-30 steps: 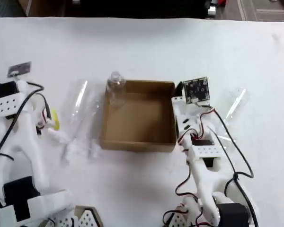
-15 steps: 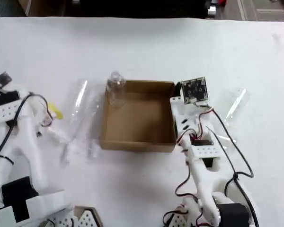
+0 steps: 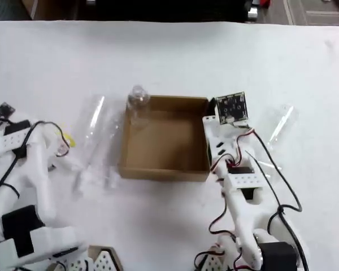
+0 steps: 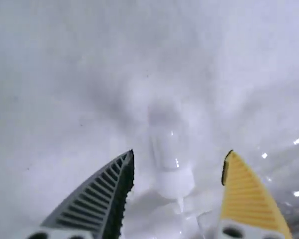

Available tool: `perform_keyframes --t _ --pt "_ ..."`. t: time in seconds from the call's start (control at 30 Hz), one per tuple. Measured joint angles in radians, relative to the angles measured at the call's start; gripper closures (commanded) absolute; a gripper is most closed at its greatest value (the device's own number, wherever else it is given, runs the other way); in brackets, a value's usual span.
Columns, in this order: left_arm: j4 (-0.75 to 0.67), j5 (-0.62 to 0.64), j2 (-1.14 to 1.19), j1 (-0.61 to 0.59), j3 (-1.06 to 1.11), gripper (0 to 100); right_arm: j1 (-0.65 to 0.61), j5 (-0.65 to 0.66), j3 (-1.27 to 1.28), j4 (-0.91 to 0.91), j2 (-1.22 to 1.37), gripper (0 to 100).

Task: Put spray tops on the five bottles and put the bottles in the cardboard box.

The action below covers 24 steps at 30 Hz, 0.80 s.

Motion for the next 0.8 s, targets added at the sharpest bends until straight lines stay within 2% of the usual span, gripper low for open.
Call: perform_keyframes --t 0.3,0.57,0.8 --pt "0.003 0.011 0.258 -0.005 -0.129 78 0.0 0.0 0.0 0.0 0.0 98.1" --pt "0.212 0.011 0.442 -0.002 -0.394 78 -0.003 0.0 0.0 0.0 0.0 98.1" --pt "0.313 0.017 0.562 -0.009 -0.54 80 -0.015 0.0 0.0 0.0 0.0 98.1"
